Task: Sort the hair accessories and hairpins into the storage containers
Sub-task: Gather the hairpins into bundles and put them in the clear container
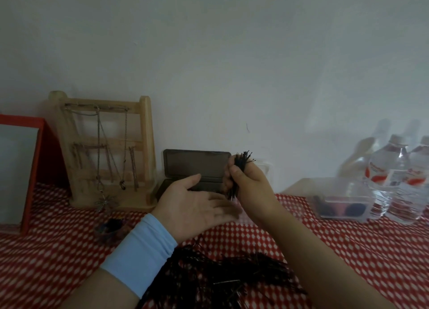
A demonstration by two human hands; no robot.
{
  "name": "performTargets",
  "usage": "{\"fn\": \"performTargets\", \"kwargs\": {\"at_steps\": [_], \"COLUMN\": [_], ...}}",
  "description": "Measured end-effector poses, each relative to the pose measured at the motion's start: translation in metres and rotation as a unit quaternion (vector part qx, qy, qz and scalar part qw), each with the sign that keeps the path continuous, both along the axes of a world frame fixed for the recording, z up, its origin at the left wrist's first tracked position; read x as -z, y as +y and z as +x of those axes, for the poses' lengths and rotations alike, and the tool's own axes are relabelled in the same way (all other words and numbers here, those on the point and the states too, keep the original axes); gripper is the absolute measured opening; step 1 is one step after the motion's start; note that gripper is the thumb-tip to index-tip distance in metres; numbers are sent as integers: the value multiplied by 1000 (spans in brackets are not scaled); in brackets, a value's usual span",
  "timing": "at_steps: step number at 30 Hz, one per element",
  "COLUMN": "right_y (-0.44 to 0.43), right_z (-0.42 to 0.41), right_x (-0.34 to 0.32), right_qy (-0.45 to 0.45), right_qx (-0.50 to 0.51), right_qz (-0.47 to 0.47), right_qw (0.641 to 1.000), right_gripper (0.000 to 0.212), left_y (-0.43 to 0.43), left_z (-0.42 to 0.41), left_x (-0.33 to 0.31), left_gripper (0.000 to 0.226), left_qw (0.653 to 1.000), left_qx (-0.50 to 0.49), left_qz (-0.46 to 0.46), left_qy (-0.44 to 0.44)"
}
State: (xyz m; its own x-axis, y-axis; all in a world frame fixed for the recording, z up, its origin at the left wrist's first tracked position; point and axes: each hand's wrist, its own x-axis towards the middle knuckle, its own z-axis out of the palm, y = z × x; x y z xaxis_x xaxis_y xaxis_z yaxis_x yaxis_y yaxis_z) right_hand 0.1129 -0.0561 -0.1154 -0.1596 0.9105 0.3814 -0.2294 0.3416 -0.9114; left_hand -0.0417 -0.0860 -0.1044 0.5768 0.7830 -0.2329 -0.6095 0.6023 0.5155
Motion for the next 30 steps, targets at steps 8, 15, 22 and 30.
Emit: {"fn": "performTargets", "kwargs": {"at_steps": [8,15,22,30], "right_y": [5,20,30,36], "right_z": [14,61,71,77], "right_x": [-5,-17,5,4], "right_qy": [-80,-381,-607,-631], "right_qx": [-59,33,91,28], "right_qz": [-24,16,50,2], "right_qw": [995,924,788,776], "right_gripper": [17,14,23,53], "left_y": [-1,14,47,56], "left_z": [3,35,47,36], "left_x": [-5,-45,-17,7], "left_gripper": [64,36,36,37], "left_qw": [984,618,586,531], "left_qx": [14,-174,-61,-61], "left_qz": [70,500,542,524], "left_qy": [165,581,600,663]}}
